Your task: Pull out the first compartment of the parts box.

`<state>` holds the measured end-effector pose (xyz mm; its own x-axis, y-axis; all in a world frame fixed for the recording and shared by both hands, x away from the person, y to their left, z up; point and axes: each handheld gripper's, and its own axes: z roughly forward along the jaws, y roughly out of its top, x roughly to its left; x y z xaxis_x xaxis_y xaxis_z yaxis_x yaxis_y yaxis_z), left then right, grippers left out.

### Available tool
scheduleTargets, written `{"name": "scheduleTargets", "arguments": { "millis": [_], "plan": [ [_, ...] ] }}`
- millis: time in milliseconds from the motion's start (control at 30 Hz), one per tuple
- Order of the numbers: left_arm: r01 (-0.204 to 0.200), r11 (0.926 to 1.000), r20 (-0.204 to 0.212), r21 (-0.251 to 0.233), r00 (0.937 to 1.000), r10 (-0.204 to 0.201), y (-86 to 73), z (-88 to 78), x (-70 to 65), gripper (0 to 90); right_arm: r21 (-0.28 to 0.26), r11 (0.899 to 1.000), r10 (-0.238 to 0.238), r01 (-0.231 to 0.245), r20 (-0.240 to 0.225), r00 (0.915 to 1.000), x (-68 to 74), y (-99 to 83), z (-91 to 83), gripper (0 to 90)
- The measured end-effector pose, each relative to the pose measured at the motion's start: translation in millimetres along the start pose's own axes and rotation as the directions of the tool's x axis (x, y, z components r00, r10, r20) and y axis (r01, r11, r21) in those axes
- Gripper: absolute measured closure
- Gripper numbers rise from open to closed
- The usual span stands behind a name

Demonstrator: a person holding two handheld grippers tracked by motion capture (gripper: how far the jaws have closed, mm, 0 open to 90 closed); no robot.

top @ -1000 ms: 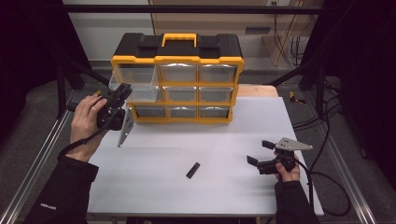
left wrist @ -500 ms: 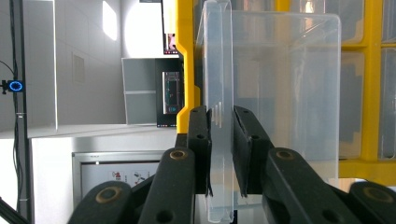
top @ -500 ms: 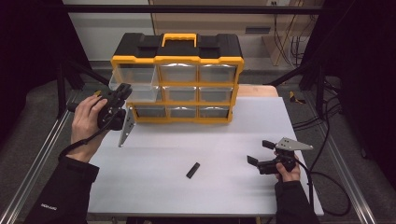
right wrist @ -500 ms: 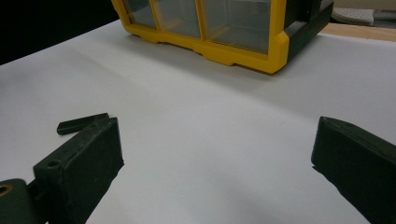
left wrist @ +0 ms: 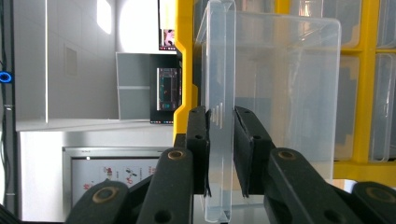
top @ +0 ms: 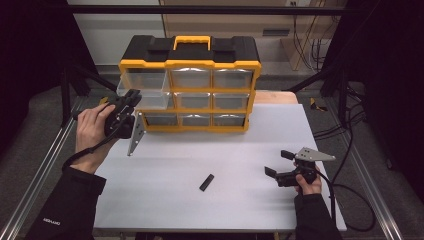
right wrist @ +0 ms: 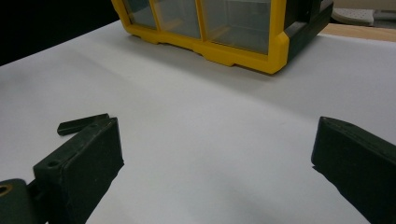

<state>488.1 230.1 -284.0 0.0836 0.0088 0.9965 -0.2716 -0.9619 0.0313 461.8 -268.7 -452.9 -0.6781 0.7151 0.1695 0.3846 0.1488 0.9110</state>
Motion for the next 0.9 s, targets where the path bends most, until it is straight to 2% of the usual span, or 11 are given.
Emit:
{"name": "scheduleTargets", "arguments": {
  "millis": [133,233,400,467,567,600,667,700,800,900],
  "plan": [
    [0.051,0.9987,0.02,0.0,0.9985,-0.051,1.1,-0.5,2.6,74.4,0.001,1.0,-0.001,0.001,0.001,1.0,-0.2,-0.1,0.1,2.2],
    [0.1,0.995,0.035,0.0,0.9943,-0.1,2.0,-0.9,3.8,71.5,0.001,1.0,0.0,0.0,0.0,1.0,0.0,-0.1,0.2,2.2],
    [0.2,0.9798,0.055,0.005,0.9783,-0.2,3.0,-1.5,6.7,66.1,0.0,1.0,0.0,0.0,0.001,1.0,-0.2,-0.1,0.1,2.2],
    [0.252,0.9678,0.066,-0.001,0.9657,-0.251,2.9,-2.7,8.9,64.1,0.001,1.0,0.001,-0.001,0.001,1.0,-0.2,-0.1,0.1,2.2],
    [0.341,0.9402,0.08,-0.004,0.9373,-0.339,2.7,-4.4,11.1,60.2,0.0,1.0,0.001,-0.001,0.001,1.0,-0.2,-0.1,0.0,2.2],
    [0.355,0.9349,0.085,-0.004,0.9317,-0.353,2.7,-4.9,11.7,59.8,-0.001,1.0,0.001,-0.001,0.0,1.0,-0.2,0.0,0.0,2.2],
    [0.408,0.9128,0.091,0.001,0.9091,-0.407,2.8,-6.3,12.9,56.8,-0.001,1.0,0.002,-0.002,0.002,1.0,-0.2,0.0,-0.1,2.2],
    [0.437,0.8997,0.093,0.004,0.8956,-0.435,2.9,-6.7,13.1,54.9,-0.001,1.0,0.001,-0.001,0.002,1.0,-0.3,0.0,-0.1,2.2],
    [0.496,0.8683,0.098,0.015,0.8634,-0.495,2.8,-8.1,14.8,49.7,-0.001,1.0,0.001,-0.001,0.002,1.0,-0.3,0.0,-0.1,2.2],
    [0.558,0.8299,0.105,0.004,0.8251,-0.555,2.7,-9.7,15.7,45.0,-0.001,1.0,0.003,-0.003,0.002,1.0,-0.3,0.1,-0.3,2.2]
  ]
}}
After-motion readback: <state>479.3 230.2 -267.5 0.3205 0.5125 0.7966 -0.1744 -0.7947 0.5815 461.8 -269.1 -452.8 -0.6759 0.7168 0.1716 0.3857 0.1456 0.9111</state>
